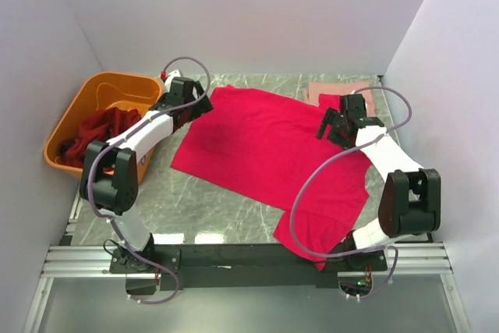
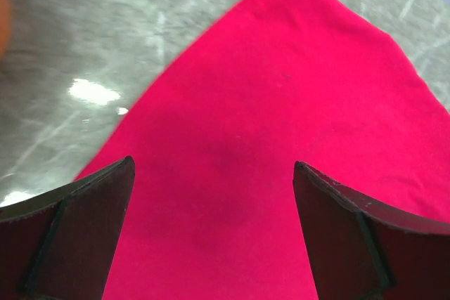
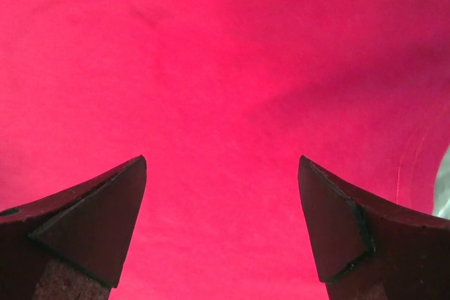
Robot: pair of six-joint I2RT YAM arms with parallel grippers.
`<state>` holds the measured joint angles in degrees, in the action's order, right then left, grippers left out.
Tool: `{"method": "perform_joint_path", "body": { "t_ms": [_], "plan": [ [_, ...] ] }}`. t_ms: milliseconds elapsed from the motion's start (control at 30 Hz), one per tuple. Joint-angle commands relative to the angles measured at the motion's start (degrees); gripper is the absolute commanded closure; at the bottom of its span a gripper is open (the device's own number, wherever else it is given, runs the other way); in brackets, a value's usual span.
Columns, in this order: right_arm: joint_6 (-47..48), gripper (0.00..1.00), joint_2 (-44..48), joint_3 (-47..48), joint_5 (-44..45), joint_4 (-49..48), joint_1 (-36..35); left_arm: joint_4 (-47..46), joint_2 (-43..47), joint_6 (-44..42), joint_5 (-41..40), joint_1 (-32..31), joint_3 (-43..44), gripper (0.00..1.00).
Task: Fold and stack the t-shirts
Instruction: Flatten the tshirt out
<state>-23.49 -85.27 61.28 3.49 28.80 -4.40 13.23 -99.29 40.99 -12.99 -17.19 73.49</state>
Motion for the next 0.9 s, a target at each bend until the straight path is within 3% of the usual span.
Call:
{"method": "perform_joint_path", "body": {
  "t_ms": [0,233,500,667,867],
  "plan": [
    [-3.5,0.06,-1.7,-0.7,1.5,0.4,2.0,-4.1,-1.5,-1.0,4.7,-0.3,1.7,0.0],
    [-2.0,0.06,-11.7,2.3,0.4,-0.2,4.1,-1.6,-8.6,0.5,6.3,-0.3,0.8,0.01],
    [2.9,0.07,-22.9,9.2,1.3,0.9,6.3,-2.5,-7.2,1.9,6.5,-0.3,-6.9,0.01],
    [8.7,0.3,-27.7,13.4,2.1,2.1,7.0,-2.4,-5.1,3.3,5.3,-0.3,-12.0,0.01],
    [18.2,0.26,-30.6,20.1,-0.7,2.9,7.0,-1.8,-2.2,5.8,6.9,-0.4,-17.2,0.01]
  ]
}}
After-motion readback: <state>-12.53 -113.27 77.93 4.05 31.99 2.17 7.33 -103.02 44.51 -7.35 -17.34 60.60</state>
